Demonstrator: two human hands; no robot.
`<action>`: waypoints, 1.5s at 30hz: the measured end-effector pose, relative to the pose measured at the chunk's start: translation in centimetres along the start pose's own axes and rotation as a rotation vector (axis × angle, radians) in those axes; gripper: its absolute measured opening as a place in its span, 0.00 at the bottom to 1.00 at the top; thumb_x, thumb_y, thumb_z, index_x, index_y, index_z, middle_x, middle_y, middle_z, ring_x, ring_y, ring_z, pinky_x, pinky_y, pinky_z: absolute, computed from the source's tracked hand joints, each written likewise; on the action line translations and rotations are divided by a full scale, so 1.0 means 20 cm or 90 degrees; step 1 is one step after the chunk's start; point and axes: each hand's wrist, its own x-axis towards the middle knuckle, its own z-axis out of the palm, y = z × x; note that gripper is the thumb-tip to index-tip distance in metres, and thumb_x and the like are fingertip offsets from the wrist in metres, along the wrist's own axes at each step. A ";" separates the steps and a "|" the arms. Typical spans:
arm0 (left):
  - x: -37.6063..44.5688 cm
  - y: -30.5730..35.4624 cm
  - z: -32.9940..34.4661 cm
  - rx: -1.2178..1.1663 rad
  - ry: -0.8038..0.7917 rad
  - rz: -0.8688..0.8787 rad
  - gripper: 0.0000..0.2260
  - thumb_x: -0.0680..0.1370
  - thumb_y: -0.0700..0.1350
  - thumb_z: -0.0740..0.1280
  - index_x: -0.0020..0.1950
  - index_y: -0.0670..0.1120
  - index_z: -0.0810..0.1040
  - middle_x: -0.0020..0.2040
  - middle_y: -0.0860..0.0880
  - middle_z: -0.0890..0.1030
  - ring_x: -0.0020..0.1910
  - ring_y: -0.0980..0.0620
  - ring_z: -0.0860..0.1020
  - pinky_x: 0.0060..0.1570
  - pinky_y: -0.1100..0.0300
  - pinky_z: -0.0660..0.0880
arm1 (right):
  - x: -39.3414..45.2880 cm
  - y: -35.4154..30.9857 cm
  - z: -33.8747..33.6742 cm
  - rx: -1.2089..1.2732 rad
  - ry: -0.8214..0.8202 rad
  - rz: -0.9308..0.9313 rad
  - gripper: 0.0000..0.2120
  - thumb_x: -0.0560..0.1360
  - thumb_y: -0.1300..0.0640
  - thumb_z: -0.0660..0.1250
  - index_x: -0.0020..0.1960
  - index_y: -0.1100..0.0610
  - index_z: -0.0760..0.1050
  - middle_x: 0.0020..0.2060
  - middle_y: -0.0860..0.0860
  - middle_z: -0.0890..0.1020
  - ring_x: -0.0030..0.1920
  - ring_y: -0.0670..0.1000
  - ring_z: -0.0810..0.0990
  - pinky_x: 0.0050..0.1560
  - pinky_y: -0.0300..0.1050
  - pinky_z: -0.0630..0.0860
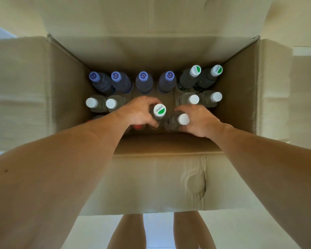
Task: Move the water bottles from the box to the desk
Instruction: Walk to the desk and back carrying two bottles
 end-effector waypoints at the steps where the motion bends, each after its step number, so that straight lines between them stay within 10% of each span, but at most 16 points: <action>1: -0.03 0.02 -0.06 -0.041 -0.006 -0.010 0.26 0.67 0.44 0.81 0.61 0.54 0.78 0.55 0.54 0.80 0.57 0.52 0.76 0.52 0.59 0.71 | -0.04 -0.03 -0.06 0.030 0.004 0.007 0.30 0.70 0.55 0.78 0.70 0.50 0.73 0.63 0.51 0.78 0.63 0.54 0.75 0.63 0.47 0.72; 8: -0.36 0.33 -0.47 -0.274 -0.063 -0.029 0.21 0.65 0.44 0.77 0.56 0.59 0.79 0.61 0.52 0.82 0.64 0.48 0.76 0.71 0.43 0.66 | -0.33 -0.25 -0.54 0.460 0.017 0.059 0.15 0.59 0.61 0.74 0.47 0.55 0.82 0.42 0.54 0.83 0.48 0.54 0.81 0.53 0.48 0.77; 12: -0.58 0.53 -0.68 -0.364 -0.049 -0.039 0.23 0.67 0.51 0.75 0.62 0.56 0.78 0.61 0.51 0.82 0.63 0.47 0.77 0.68 0.38 0.67 | -0.50 -0.37 -0.78 0.616 0.031 0.077 0.09 0.72 0.68 0.68 0.48 0.57 0.80 0.45 0.54 0.83 0.53 0.55 0.81 0.53 0.47 0.76; 26: -1.29 1.16 -0.98 -0.631 0.062 0.055 0.26 0.79 0.64 0.64 0.64 0.45 0.79 0.55 0.41 0.85 0.55 0.40 0.84 0.60 0.44 0.78 | -1.24 -0.76 -1.34 0.844 0.220 0.131 0.28 0.74 0.31 0.65 0.58 0.55 0.80 0.57 0.55 0.83 0.57 0.57 0.82 0.64 0.65 0.74; 31: -1.49 1.29 -1.03 -0.557 0.007 0.099 0.20 0.76 0.50 0.74 0.64 0.44 0.77 0.56 0.39 0.84 0.57 0.36 0.82 0.59 0.39 0.78 | -1.43 -0.87 -1.41 0.891 0.162 0.131 0.32 0.73 0.26 0.59 0.57 0.54 0.77 0.54 0.59 0.85 0.58 0.60 0.83 0.67 0.62 0.72; 39: -1.67 1.49 -1.05 -0.496 -0.062 0.181 0.22 0.70 0.41 0.79 0.62 0.44 0.79 0.57 0.39 0.84 0.56 0.38 0.83 0.58 0.39 0.79 | -1.70 -0.91 -1.52 0.991 0.196 0.155 0.29 0.72 0.29 0.66 0.51 0.56 0.77 0.45 0.58 0.87 0.48 0.58 0.86 0.62 0.60 0.77; 45: -1.72 1.66 -1.02 -0.482 -0.065 0.168 0.19 0.70 0.40 0.78 0.59 0.45 0.79 0.53 0.38 0.85 0.52 0.37 0.84 0.52 0.39 0.81 | -1.95 -0.84 -1.55 1.041 0.172 0.119 0.18 0.68 0.56 0.71 0.56 0.57 0.73 0.50 0.58 0.83 0.51 0.59 0.84 0.65 0.62 0.72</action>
